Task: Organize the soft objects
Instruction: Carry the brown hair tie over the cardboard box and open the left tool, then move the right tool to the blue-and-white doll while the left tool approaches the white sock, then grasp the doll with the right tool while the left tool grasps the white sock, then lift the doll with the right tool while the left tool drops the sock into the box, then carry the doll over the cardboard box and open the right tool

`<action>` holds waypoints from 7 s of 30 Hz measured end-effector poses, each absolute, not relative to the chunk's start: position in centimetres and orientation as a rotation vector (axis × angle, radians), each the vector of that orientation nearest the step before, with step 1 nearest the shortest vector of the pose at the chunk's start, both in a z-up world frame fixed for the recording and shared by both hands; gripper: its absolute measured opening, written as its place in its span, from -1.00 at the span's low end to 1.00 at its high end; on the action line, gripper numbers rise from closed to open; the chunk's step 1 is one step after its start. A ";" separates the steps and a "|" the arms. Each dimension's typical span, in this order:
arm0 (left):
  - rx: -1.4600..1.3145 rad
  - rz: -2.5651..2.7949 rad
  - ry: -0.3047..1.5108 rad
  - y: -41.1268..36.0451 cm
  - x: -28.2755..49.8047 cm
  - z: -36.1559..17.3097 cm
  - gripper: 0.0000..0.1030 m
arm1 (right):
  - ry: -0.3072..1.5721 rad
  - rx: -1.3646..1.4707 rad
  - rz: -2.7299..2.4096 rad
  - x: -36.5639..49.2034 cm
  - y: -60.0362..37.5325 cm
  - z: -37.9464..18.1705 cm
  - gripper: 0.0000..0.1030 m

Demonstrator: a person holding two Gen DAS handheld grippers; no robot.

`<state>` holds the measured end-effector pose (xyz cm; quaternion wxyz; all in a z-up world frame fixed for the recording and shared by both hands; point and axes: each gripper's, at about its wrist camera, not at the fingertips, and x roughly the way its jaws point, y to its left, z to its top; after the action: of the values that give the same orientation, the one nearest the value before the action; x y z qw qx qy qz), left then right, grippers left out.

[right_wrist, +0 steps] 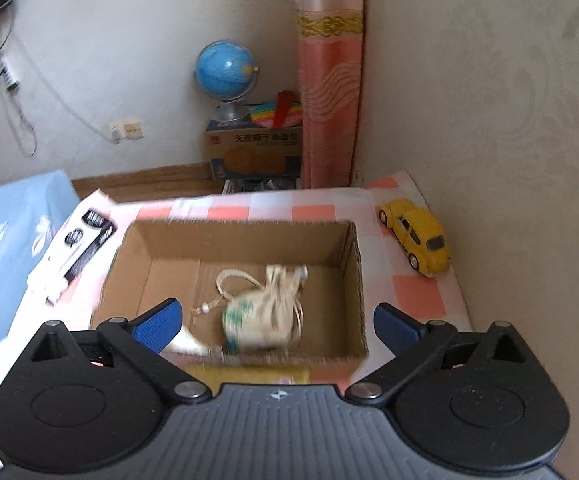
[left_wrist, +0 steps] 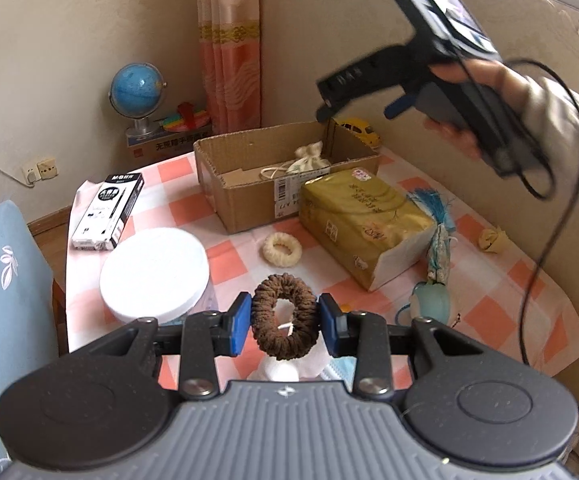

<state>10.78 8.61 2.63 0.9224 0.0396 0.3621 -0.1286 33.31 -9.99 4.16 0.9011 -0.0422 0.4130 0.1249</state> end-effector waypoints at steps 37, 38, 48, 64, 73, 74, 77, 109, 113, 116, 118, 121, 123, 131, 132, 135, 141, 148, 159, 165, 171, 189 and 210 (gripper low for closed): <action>0.124 -0.109 0.680 3.4 30.3 6.6 0.82 | 0.631 -0.169 0.302 15.7 -18.4 1.8 1.00; 0.124 -0.115 0.681 3.4 30.0 6.5 0.85 | 0.627 -0.168 0.306 15.6 -18.5 1.9 1.00; 0.173 -0.129 0.671 3.6 23.2 5.8 0.90 | 0.626 -0.190 0.354 14.4 -18.4 1.7 1.00; 0.095 -0.020 0.609 5.3 11.0 1.4 0.90 | 0.756 -0.207 0.422 13.0 -18.1 -3.0 1.00; 0.092 -0.076 0.659 6.2 7.9 -0.9 0.91 | 0.793 -0.224 0.437 14.0 -15.0 -4.6 1.00; 0.093 -0.079 0.666 6.4 7.8 -1.1 0.91 | 0.790 -0.223 0.434 14.2 -14.7 -4.7 1.00; 0.094 -0.086 0.688 6.7 7.6 -1.8 0.91 | 0.794 -0.217 0.409 15.0 -13.9 -5.0 1.00; 0.180 -0.269 0.813 9.5 10.6 -5.4 0.28 | 0.769 -0.213 0.396 12.9 -15.8 -8.3 1.00; 0.159 -0.301 0.841 9.6 11.2 -6.0 -0.06 | 0.753 -0.208 0.396 12.6 -15.9 -8.4 1.00; 0.122 -0.314 0.859 9.8 11.0 -6.4 -0.17 | 0.740 -0.206 0.396 12.4 -16.0 -8.5 1.00; 0.112 -0.311 0.862 10.0 10.8 -6.4 -0.17 | 0.738 -0.207 0.396 12.3 -16.0 -8.5 1.00; 0.098 -0.304 0.863 10.2 10.4 -6.3 -0.17 | 0.742 -0.223 0.422 12.1 -15.7 -8.3 1.00; 0.096 -0.297 0.862 10.3 10.3 -6.3 -0.17 | 0.733 -0.250 0.446 11.8 -15.4 -8.0 1.00; 0.100 -0.293 0.861 10.2 10.6 -6.3 -0.17 | 0.675 -0.305 0.543 11.7 -13.4 -6.7 0.91; 0.101 -0.295 0.860 10.2 10.6 -6.3 -0.17 | 0.675 -0.308 0.547 11.8 -13.2 -6.7 0.88; 0.105 -0.296 0.860 10.3 10.6 -6.3 -0.17 | 0.681 -0.326 0.546 12.3 -12.6 -6.8 0.66; 0.109 -0.295 0.858 10.4 10.9 -6.3 -0.17 | 0.685 -0.355 0.540 12.3 -12.2 -6.7 0.34; 0.119 -0.302 0.862 10.4 11.0 -6.0 -0.33 | 0.726 -0.358 0.528 12.6 -12.3 -6.6 0.15; 0.128 -0.304 0.847 10.6 9.8 -3.7 -0.34 | 0.742 -0.342 0.586 11.6 -13.3 -4.6 0.15; 0.111 -0.322 0.833 10.4 9.4 -2.1 -0.34 | 0.756 -0.304 0.579 11.5 -14.1 -3.5 0.14; 0.109 -0.354 0.811 9.3 10.1 -0.2 -0.34 | 0.740 -0.311 0.571 11.1 -14.7 -2.6 0.13; 0.195 -0.347 0.729 6.0 23.4 5.2 -0.34 | 0.698 -0.270 0.579 11.7 -16.4 -0.7 0.13; 0.277 -0.168 0.721 5.9 28.9 3.1 0.71 | 0.690 -0.257 0.551 13.8 -17.3 -0.1 0.13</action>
<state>28.94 5.93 3.11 0.9230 0.1347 0.3511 -0.0819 13.80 -17.31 -0.11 0.8961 -0.1242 0.3327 0.2661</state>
